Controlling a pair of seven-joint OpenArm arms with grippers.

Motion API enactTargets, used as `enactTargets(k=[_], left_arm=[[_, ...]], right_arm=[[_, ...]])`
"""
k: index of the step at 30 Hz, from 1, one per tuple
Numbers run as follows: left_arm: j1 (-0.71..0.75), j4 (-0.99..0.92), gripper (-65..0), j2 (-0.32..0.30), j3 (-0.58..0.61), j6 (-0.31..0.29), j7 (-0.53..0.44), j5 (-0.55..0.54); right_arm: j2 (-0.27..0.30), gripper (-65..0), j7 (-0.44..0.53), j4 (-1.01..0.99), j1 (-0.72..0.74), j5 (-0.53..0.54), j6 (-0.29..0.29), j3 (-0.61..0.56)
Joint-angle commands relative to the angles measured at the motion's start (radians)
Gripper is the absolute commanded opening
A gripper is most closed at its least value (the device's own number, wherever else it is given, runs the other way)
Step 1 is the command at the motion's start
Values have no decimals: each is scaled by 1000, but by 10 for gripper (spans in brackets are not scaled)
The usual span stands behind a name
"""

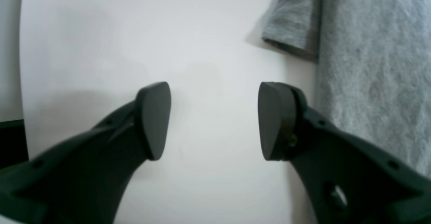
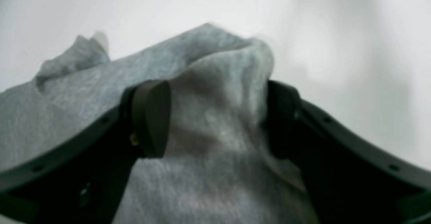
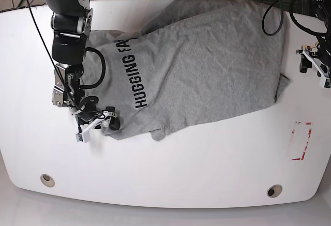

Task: Layout the t-shirt on the table in an organized manner, then fold the t-shirt properly
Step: 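Grasp the shirt's hem corners with the right and left grippers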

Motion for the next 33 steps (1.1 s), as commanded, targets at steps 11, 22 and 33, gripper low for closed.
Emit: enactTargets(k=[11, 22, 33], left_arm=[[-97, -95, -263, 16, 3, -1, -22, -8], [-244, -308, -261, 51, 46, -1, -24, -8], [-279, -391, -261, 53, 144, -1, -74, -8]], right_arm=[[8, -422, -23, 9, 23, -10, 3, -8], [8, -606, -23, 9, 23, -10, 3, -9], [-1, -606, -23, 12, 23, -10, 3, -9]])
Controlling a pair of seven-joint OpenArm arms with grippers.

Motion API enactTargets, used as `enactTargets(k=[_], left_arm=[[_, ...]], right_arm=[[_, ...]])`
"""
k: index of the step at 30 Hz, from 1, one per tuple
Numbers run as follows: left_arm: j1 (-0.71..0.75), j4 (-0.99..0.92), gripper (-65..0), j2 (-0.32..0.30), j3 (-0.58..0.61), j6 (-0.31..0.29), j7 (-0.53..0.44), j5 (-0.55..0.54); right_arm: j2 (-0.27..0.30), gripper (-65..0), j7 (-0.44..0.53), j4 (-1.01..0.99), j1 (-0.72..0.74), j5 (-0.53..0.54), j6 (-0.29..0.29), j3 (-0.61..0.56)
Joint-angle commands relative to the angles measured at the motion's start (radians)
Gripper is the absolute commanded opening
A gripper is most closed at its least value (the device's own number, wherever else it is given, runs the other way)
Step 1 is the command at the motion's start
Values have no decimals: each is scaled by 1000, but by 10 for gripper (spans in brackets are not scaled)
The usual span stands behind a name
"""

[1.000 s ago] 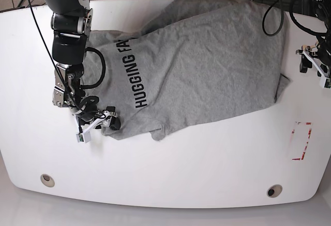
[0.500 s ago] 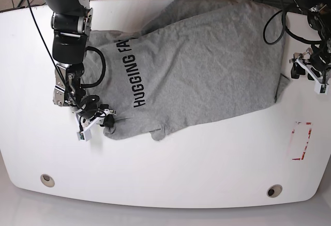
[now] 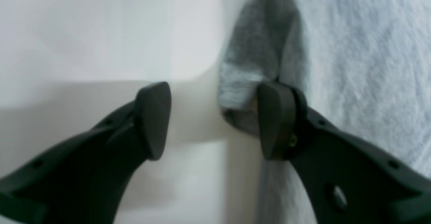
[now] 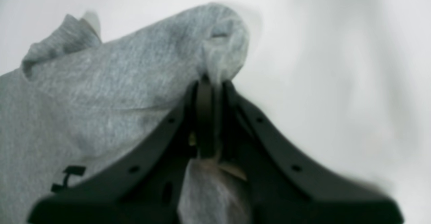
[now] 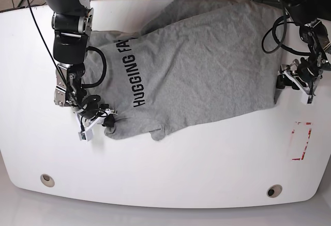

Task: Layout the t-shirt on the table in an organized manner, then fold the t-shirt properly
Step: 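Grasp the shirt's hem corners with the right and left grippers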

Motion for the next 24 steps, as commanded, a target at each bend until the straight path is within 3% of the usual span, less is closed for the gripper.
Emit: enactTargets(k=[1, 24], left_arm=[[-13, -9, -261, -10, 14, -2, -7, -8], [-15, 34, -265, -10, 16, -2, 25, -17]], right_arm=[[6, -606, -2, 14, 23, 2, 4, 1], [3, -606, -2, 14, 19, 4, 4, 1]])
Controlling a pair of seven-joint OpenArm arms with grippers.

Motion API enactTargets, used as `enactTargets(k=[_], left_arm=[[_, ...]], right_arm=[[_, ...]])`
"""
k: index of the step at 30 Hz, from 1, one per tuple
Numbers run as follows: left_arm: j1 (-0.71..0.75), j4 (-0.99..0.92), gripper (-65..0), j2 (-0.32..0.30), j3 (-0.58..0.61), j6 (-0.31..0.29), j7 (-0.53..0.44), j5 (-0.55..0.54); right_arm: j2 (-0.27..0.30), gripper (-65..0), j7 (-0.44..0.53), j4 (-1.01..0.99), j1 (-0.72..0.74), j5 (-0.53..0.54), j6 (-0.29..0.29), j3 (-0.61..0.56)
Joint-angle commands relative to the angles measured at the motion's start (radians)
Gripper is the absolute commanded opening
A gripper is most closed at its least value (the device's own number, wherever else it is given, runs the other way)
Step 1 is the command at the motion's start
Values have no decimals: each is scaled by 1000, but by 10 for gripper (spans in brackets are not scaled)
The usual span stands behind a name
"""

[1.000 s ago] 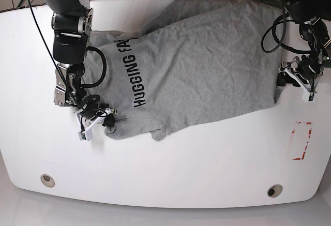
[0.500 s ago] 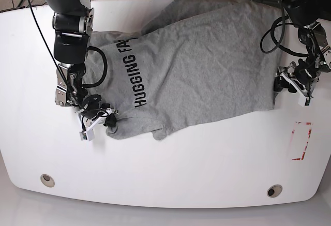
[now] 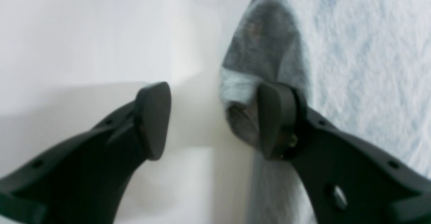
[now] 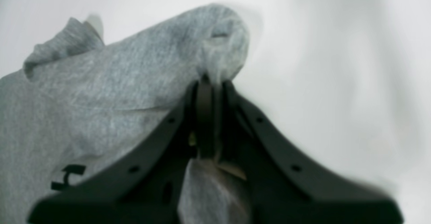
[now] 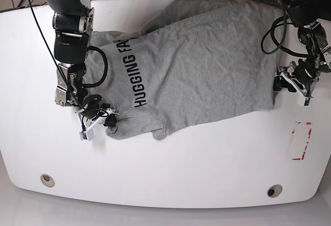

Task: Layout the t-shirt on the table in an organized manner, then fold the t-shirt properly
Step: 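Grasp the shirt's hem corners with the right and left grippers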

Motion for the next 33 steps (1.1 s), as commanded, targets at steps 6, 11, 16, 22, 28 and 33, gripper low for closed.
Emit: enactTargets(k=[6, 11, 16, 22, 28, 33], left_arm=[[-9, 78, -264, -12, -4, -1, 45, 4], [-9, 87, -263, -12, -4, -1, 45, 4], [-9, 85, -263, -12, -2, -1, 45, 4], [-9, 85, -263, -7, 1, -1, 43, 4], [-9, 84, -263, 20, 2, -1, 43, 13], [-10, 44, -264, 23, 31, -1, 39, 10]], right_arm=[[6, -606, -2, 14, 22, -4, 4, 1], [6, -606, -2, 14, 22, -1, 4, 1], [6, -606, -2, 14, 22, -3, 4, 1], [6, -606, -2, 14, 22, -1, 4, 1], [6, -606, -2, 14, 22, -1, 4, 1], [6, -606, -2, 14, 22, 2, 4, 1]])
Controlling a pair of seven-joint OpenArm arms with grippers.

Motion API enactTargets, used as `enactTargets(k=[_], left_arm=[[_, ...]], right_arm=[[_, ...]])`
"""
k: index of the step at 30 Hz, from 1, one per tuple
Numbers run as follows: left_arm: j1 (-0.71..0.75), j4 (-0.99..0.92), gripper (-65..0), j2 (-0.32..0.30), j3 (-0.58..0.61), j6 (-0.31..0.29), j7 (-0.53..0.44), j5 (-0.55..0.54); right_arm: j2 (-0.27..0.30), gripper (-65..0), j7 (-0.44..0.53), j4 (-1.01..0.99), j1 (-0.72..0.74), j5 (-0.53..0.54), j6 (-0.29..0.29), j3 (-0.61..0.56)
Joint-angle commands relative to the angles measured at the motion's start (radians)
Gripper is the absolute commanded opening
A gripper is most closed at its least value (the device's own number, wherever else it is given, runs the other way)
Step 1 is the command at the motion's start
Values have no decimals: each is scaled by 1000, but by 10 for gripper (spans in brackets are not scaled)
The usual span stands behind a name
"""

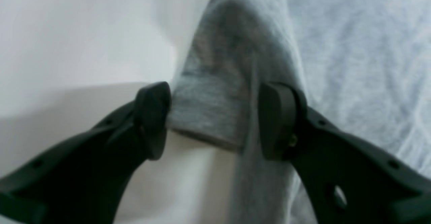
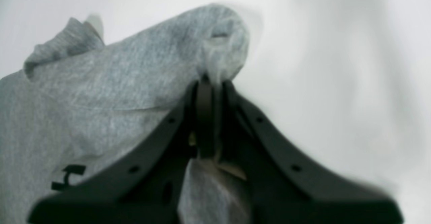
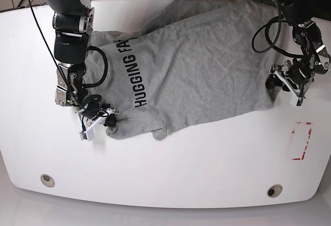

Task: Layout the t-shirt on the table in an organized manner, then fold the t-shirt properly
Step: 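Grasp the shirt's hem corners with the right and left grippers, then pull the hem corners with both grippers, dragging the shirt across the table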

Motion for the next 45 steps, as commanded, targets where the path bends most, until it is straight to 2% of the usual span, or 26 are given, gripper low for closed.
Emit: enactTargets(k=[1, 8, 10, 13, 18, 22, 31, 36, 45], left_arm=[[-19, -16, -264, -18, 14, -1, -5, -5], [-39, -47, -267, -19, 18, -1, -6, -4], [-41, -45, -288, -19, 18, -1, -6, -4], [-44, -45, -378, -22, 18, -1, -6, -2], [-48, -45, -564, -24, 20, -1, -6, -2], [-48, -45, -643, -24, 20, -1, -5, -2], [-50, -34, -650, -27, 17, -1, 5, -5], [-48, 36, -650, -58, -5, -1, 37, -7], [-50, 144, -650, -62, -28, -1, 92, -2]], right_arm=[[6, -606, -2, 14, 22, 1, 3, 1], [6, -606, -2, 14, 22, 1, 3, 1], [6, -606, -2, 14, 22, 1, 3, 1], [6, -607, -2, 14, 22, 1, 3, 1], [6, -610, -2, 14, 22, 3, 3, 1], [6, -612, -2, 14, 22, 3, 3, 3], [6, -614, -11, 63, 19, 3, 3, 3], [6, -614, -62, 196, -29, 4, 3, 6], [6, -614, -160, 468, -112, 4, -4, 6]])
